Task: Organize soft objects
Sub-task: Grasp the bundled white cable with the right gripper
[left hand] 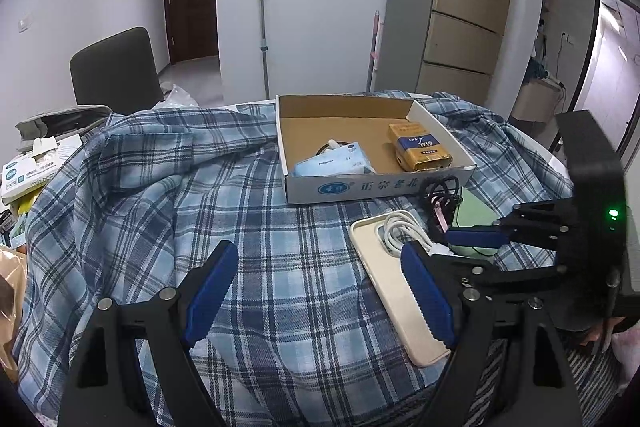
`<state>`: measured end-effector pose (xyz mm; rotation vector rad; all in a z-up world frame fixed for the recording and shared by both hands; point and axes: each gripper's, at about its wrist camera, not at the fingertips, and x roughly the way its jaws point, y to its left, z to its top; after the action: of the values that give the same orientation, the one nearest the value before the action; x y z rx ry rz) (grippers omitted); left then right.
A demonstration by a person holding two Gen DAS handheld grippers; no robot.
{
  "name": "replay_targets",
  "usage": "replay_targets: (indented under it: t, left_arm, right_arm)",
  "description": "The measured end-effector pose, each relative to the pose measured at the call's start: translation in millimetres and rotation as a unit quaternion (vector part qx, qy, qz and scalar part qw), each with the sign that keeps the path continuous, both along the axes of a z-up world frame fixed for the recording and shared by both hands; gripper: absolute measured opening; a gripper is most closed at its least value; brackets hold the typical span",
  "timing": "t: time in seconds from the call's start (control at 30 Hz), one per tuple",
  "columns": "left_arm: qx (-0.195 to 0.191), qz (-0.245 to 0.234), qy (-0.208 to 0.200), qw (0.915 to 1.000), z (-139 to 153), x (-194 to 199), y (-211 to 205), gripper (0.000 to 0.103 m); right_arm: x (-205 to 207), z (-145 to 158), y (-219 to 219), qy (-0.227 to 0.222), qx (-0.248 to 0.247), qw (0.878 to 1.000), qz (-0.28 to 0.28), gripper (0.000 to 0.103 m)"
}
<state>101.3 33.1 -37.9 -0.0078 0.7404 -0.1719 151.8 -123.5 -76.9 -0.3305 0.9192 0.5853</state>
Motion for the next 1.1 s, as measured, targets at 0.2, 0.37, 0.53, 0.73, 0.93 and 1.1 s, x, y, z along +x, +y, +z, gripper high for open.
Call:
replay_targets:
  t: [0.2,0.37,0.53,0.73,0.93,1.1]
  left_arm:
    - [0.011,-0.007,0.003,0.9999,-3.9,1.5,-4.9,0.085]
    - [0.024,-0.011,0.003,0.9997,-6.0,0.8,-9.8,0.085]
    - [0.029,-0.012,0.001,0.9995,-5.5,-0.2,-11.8,0.085]
    - [0.024,-0.014,0.019,0.9994,-8.0,4.4,-18.0,0.085]
    - [-0.007,-0.003,0.079,0.9968,-18.1,19.8,-33.0,0.085]
    - [0.018,0.030,0.109,0.9934,-25.7,31.2,-52.4,0.085]
  right_arm:
    - [4.1,-14.5,2.4,0.015,-0.009,1.000,0.000,0.024]
    - [2.9,-10.7,-2.4,0.003,0.002,1.000,-0.010,0.017]
    - [-6.7,18.7,-22.7,-0.042,0.048,0.997,-0.033,0.016]
    - [-18.1,46.5,-62.9,-0.074,0.090,0.990,-0.078,0.017]
    - [-3.9,32.7,-93.8,-0.054,0.104,0.981,-0.152,0.017]
    - [-2.1,27.2,-105.6,-0.052,0.108,0.977,-0.178,0.017]
